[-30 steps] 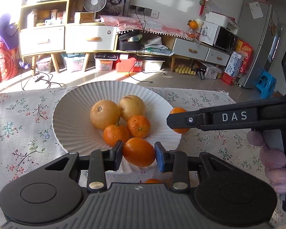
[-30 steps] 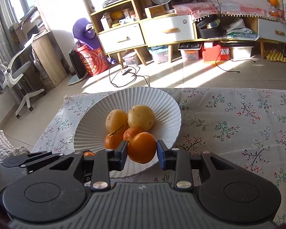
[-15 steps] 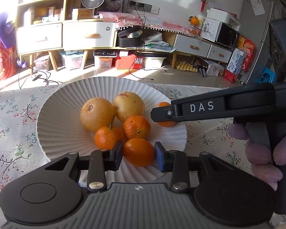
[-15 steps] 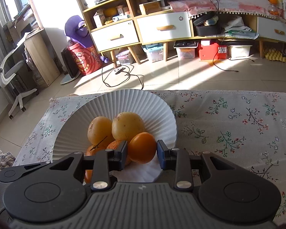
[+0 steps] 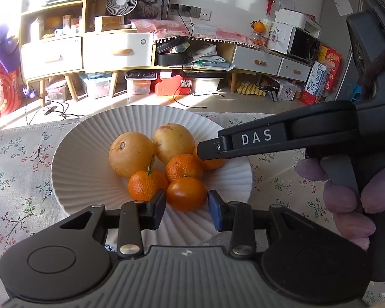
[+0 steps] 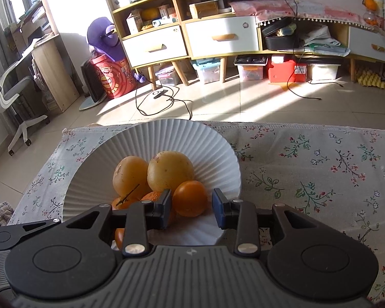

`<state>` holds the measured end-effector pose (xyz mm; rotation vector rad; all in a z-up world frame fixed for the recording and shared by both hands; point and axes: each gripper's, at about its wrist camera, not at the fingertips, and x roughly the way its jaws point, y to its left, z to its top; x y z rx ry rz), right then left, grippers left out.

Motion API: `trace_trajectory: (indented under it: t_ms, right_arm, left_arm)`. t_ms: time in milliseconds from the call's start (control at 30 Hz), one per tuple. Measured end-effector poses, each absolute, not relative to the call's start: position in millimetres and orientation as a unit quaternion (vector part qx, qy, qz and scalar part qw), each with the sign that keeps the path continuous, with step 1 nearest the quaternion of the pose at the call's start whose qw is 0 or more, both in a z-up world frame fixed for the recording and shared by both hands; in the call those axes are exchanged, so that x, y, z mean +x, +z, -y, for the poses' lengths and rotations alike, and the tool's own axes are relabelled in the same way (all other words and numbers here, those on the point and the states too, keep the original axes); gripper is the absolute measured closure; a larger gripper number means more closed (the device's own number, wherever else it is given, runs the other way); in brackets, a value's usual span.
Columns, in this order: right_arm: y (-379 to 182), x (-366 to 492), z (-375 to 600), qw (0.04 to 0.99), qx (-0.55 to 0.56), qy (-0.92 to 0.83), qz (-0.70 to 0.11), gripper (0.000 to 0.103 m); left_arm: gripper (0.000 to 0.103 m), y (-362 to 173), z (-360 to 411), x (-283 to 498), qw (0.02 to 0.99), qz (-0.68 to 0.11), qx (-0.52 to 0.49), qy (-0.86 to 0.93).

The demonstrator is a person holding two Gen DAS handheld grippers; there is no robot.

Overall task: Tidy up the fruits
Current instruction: 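Lower both tomatoes into the white bowl and open both tools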

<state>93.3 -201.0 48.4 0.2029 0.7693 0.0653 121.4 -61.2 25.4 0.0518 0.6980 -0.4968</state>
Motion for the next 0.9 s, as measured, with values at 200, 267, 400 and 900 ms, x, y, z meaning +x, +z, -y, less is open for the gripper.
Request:
trace_trajectory:
  t_ms: [200, 267, 400, 900]
  right_arm:
    - [52, 91, 201, 0.922, 0.100, 0.029, -0.372, 0.064]
    - [54, 89, 200, 0.923, 0.099, 0.027, -0.371, 0.061]
    - [58, 84, 200, 0.924, 0.095, 0.024, -0.370, 0.052]
    - [77, 55, 194, 0.930, 0.072, 0.022, -0.358, 0.031]
  left_arm:
    - [0.064, 28, 59, 119, 0.909, -0.339, 0.028, -0.241]
    - [0.057, 29, 58, 118, 0.909, -0.339, 0.029, -0.241]
    - [0.049, 32, 57, 113, 0.907, -0.340, 0.035, -0.247]
    - [0.024, 46, 50, 83, 0.903, -0.339, 0.051, -0.258]
